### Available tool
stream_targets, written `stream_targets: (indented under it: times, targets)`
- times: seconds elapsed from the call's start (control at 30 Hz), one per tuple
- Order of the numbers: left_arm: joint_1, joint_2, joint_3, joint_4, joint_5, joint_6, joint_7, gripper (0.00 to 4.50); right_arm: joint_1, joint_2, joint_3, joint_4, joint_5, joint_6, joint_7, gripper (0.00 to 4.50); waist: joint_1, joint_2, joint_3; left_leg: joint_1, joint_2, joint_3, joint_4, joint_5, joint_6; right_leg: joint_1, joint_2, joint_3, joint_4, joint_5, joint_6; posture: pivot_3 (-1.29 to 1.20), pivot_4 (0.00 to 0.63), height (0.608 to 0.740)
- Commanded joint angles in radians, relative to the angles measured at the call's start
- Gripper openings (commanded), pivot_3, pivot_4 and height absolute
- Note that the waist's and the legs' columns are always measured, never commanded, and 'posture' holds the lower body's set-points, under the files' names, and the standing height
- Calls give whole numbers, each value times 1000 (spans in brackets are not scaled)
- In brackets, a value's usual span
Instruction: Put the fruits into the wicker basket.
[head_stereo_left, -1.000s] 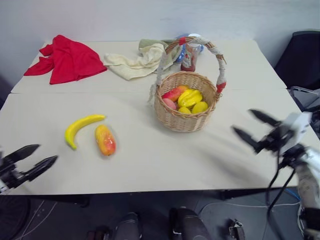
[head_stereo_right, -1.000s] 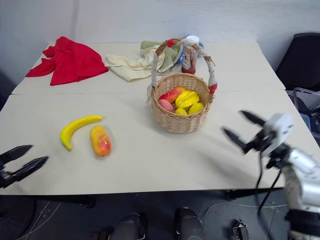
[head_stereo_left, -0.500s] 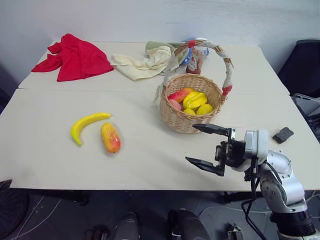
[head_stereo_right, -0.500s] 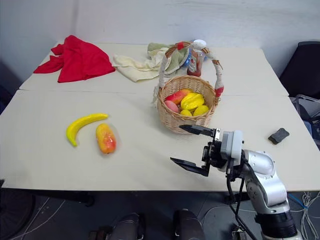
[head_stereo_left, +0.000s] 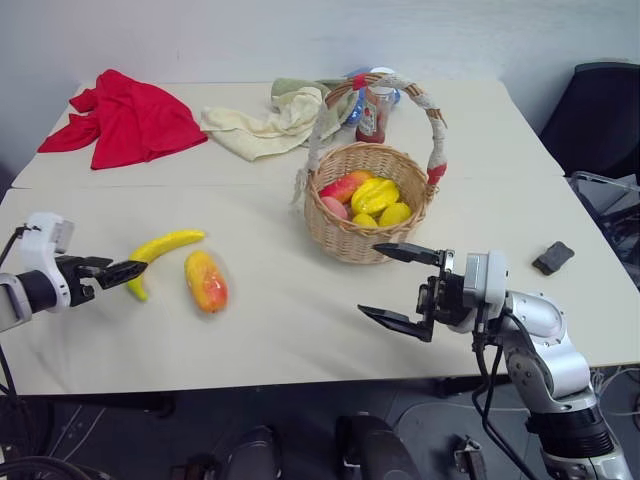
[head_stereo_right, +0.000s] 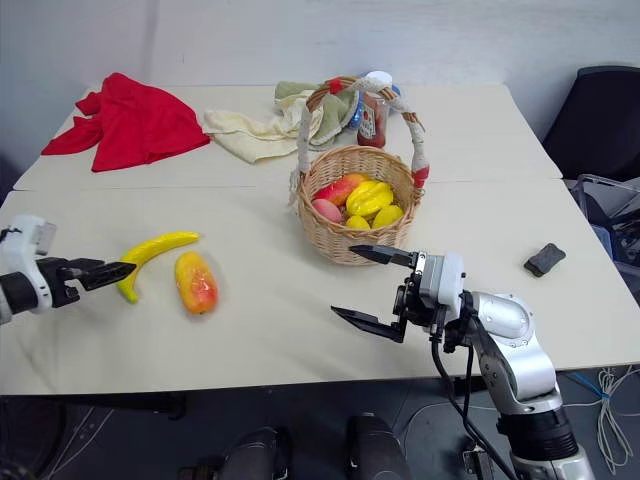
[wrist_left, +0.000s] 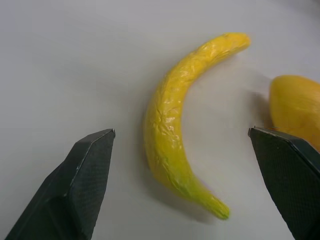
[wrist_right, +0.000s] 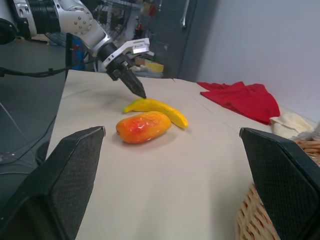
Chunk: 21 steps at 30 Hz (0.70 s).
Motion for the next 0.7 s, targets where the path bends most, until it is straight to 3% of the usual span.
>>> stream_targets:
  times: [0.03, 0.23, 0.4, 0.6, 0.7]
  targets:
    - [-74, 0, -64, 73, 63, -38, -34, 4102, 21, 14, -47, -71, 15, 20, -85, 4500, 6, 0, 0, 0, 0, 0, 1, 0, 0, 0, 0, 0, 0, 0, 0, 0, 150, 740]
    - [-173, -36, -147, 213, 172, -142, -39, 2377, 7, 26, -55, -113, 26, 69, -165, 4500, 22, -1, -1, 1, 0, 0, 2, 1, 1, 0, 0, 1, 2, 0, 0, 0, 150, 740]
    - [-229, -51, -123, 291, 185, -128, -33, 791, 52, -13, -109, -156, 67, 128, -191, 4500, 24, -2, -1, 0, -1, 0, 2, 2, 0, 0, 0, 1, 2, 0, 1, 0, 150, 740]
    - [-368, -29, -29, 386, 176, -249, -12, 685, 124, -45, -166, -216, 94, 157, -214, 4500, 25, -4, -1, 0, -1, -1, 3, 1, 1, 0, 0, 0, 2, 0, 1, 0, 150, 740]
    - [-463, -53, -77, 328, 177, -318, -123, 685, 155, -64, -219, -240, 111, 166, -222, 4500, 27, -5, -1, -1, -1, -1, 3, 2, 0, 0, 0, 0, 2, 0, 1, 0, 150, 740]
